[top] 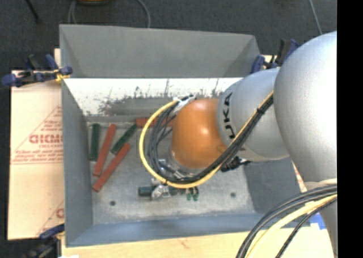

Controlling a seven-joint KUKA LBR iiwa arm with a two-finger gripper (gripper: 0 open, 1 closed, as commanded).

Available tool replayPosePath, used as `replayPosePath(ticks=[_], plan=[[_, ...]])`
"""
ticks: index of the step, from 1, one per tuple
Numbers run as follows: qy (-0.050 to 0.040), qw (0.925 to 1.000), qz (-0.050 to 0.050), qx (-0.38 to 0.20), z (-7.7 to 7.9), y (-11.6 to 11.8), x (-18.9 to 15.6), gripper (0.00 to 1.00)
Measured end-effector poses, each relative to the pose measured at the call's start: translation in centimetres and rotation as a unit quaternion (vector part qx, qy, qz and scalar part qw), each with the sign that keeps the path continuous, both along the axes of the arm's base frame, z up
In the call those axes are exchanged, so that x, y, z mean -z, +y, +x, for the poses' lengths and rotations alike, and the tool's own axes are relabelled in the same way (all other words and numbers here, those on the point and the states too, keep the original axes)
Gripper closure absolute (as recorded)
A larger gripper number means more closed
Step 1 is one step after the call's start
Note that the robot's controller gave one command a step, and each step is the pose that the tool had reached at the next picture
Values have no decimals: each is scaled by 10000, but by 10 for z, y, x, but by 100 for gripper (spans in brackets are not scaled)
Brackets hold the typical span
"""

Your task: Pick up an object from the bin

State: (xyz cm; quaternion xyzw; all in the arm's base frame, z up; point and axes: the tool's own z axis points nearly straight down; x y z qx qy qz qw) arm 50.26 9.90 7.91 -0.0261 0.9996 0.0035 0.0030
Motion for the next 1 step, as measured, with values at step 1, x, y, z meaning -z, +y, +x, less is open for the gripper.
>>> replayPosePath(ticks=[1], plan=[[31, 10000, -39, 27, -1, -5, -193, 100]])
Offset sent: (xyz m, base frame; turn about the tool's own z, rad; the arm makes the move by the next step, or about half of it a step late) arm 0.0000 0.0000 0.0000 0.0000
